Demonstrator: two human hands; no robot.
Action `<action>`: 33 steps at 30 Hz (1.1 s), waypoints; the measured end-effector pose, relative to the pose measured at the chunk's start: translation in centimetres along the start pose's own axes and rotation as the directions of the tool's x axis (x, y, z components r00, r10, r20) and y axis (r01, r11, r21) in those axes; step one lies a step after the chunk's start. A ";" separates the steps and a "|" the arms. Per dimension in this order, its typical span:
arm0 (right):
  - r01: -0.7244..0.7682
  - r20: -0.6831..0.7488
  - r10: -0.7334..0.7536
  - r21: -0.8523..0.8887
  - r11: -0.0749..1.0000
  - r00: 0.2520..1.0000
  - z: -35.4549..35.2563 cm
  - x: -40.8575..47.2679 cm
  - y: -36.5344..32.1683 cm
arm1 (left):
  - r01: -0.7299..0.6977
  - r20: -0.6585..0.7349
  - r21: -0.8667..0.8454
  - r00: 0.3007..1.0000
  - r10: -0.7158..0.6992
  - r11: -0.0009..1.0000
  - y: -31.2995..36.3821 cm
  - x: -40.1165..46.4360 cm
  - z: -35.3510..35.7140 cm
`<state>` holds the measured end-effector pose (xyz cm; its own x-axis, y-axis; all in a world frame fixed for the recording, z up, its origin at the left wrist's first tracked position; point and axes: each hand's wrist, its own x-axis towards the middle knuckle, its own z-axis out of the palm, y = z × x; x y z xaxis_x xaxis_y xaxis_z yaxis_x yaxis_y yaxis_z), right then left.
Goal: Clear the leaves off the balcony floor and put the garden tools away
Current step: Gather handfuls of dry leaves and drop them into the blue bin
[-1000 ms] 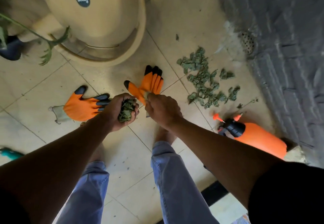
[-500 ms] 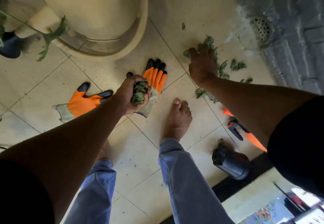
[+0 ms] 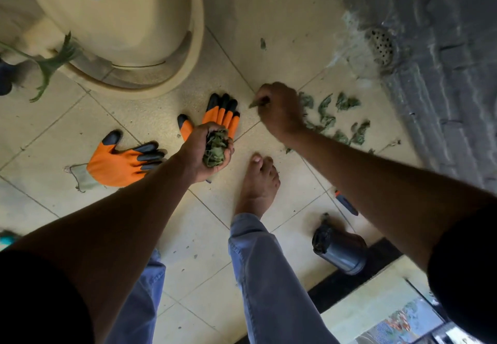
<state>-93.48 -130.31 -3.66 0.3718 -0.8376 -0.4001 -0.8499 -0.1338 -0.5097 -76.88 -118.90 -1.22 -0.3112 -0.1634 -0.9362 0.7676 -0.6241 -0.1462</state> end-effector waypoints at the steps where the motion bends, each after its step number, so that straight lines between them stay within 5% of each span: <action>1: 0.022 -0.017 -0.020 0.110 0.994 1.000 -0.3 -1.3 -1.4 | -0.014 0.010 -0.027 1.000 0.015 1.000 -0.1 -0.1 0.2; 5: -0.082 0.094 0.038 0.515 0.853 0.995 -1.8 -6.9 -6.8 | -0.134 0.011 -0.078 0.991 0.135 0.988 -0.4 -0.5 0.6; 10: -0.249 0.229 0.125 0.669 0.701 0.965 -0.4 -10.3 -9.0 | -0.119 0.033 -0.050 0.992 0.121 0.992 -1.0 -0.9 0.7; 14: -0.260 0.105 0.241 0.496 0.828 0.965 0.7 -11.1 -9.1 | -0.143 0.047 -0.127 0.988 0.150 0.982 -1.2 -0.7 0.4; 19: -0.082 -0.086 0.105 0.241 0.967 0.991 1.8 -10.8 -9.3 | -0.144 0.027 -0.067 0.989 0.146 0.987 -1.5 -0.4 -0.1; 27: 0.026 -0.087 -0.036 -0.112 0.993 0.996 1.9 -9.3 -8.7 | -0.184 0.075 -0.006 0.980 0.184 0.983 -1.8 -0.2 0.7; 33: 0.056 -0.002 -0.056 -0.053 0.997 0.998 0.0 -9.7 -8.6 | -0.270 0.059 -0.130 0.958 0.279 0.954 -2.0 0.9 1.7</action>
<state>-89.76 -120.99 4.59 0.4179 -0.8299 -0.3697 -0.8466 -0.2081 -0.4899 -79.68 -119.07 -1.27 -0.1174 -0.3762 -0.9191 0.8890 -0.4523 0.0716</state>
